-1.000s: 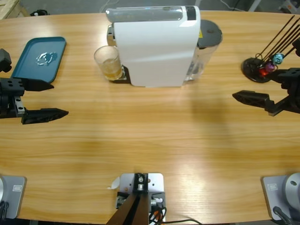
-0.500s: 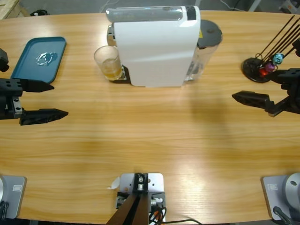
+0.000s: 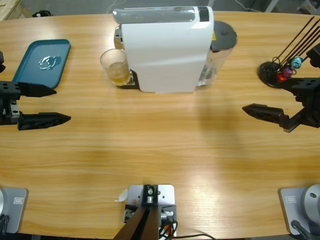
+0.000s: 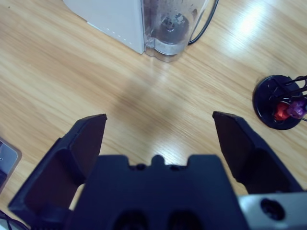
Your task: Pour coffee
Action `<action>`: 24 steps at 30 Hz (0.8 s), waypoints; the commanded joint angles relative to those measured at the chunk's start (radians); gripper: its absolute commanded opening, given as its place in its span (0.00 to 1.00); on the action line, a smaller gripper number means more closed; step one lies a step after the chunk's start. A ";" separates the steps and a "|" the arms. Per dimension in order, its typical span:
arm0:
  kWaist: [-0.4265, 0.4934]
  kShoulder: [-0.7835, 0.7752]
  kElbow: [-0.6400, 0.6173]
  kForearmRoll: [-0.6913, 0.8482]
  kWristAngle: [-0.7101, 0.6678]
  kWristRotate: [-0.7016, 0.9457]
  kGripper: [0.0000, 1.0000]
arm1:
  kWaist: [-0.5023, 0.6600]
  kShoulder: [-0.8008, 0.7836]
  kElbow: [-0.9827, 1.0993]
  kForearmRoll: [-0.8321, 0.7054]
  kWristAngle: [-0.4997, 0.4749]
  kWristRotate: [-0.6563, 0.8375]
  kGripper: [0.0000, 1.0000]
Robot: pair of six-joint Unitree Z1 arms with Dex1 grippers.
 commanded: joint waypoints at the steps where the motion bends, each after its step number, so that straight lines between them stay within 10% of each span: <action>1: 0.012 0.063 -0.051 0.001 -0.045 0.001 0.99 | 0.020 -0.015 0.034 -0.007 -0.009 -0.009 1.00; 24: 0.038 0.027 -0.015 -0.017 -0.014 -0.003 0.99 | 0.028 -0.007 0.043 -0.022 0.010 -0.008 1.00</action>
